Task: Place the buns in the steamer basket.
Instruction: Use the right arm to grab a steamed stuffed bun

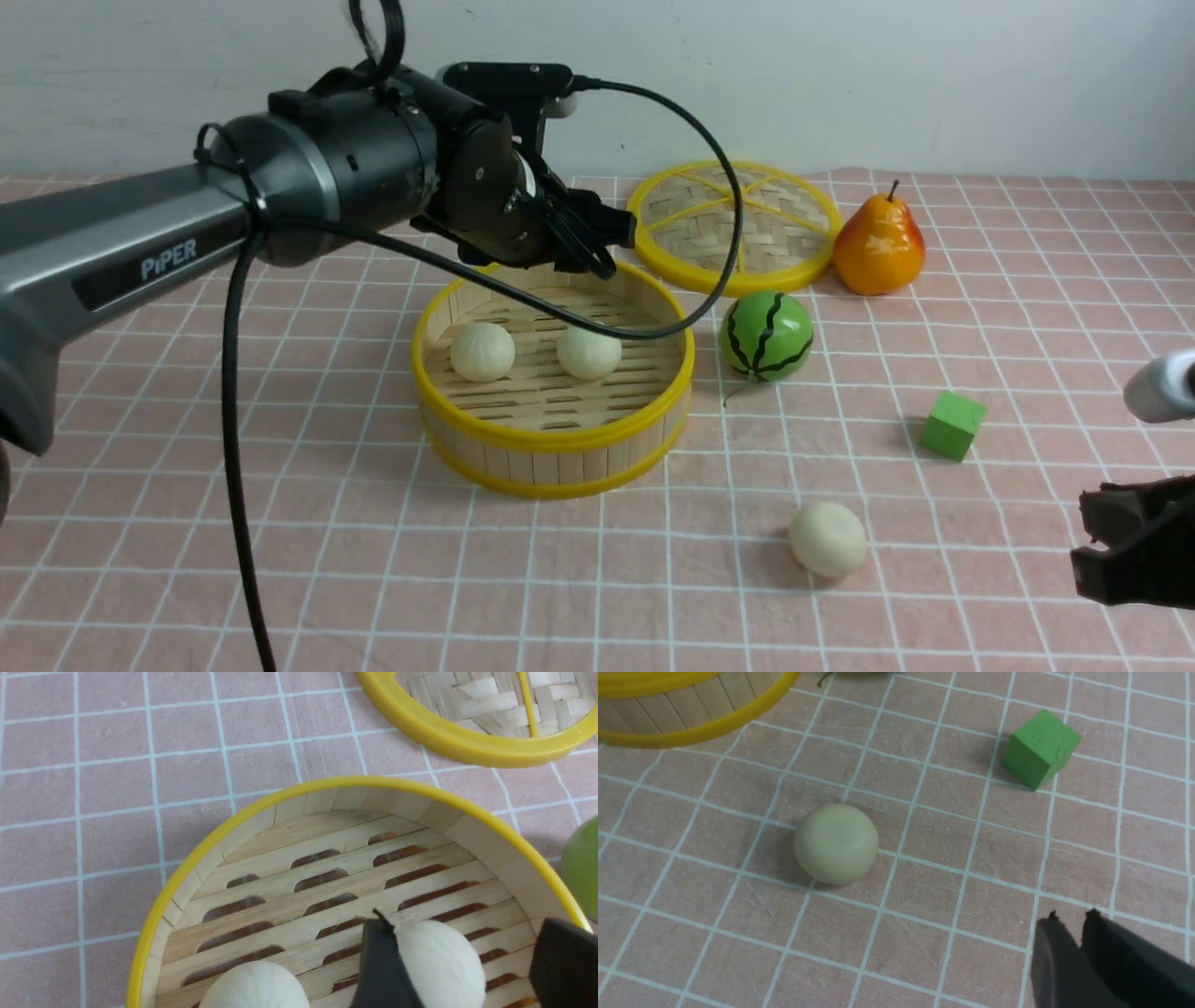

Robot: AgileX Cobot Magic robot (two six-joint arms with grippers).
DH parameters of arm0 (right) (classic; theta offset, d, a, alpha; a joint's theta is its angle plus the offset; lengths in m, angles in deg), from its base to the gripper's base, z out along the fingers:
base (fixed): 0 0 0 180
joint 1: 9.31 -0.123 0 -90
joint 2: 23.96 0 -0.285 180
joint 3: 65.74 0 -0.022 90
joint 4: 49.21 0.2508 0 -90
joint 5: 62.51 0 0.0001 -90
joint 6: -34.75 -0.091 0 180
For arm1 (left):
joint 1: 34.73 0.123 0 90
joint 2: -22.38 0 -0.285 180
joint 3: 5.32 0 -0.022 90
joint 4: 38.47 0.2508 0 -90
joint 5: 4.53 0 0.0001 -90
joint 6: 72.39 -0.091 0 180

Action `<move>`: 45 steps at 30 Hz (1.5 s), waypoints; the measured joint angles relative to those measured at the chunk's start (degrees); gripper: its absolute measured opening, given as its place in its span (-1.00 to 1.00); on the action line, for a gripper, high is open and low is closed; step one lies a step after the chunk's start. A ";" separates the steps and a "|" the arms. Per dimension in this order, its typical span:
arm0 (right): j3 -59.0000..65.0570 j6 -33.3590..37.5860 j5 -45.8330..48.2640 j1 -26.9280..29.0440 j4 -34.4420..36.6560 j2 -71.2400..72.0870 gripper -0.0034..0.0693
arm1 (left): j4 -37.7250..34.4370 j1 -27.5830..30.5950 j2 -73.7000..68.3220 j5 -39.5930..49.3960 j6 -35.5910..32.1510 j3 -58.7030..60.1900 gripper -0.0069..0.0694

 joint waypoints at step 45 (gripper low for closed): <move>-33.34 15.74 9.80 -6.13 12.65 -48.09 -0.92 | 11.68 -0.19 64.12 21.47 7.65 55.89 -0.86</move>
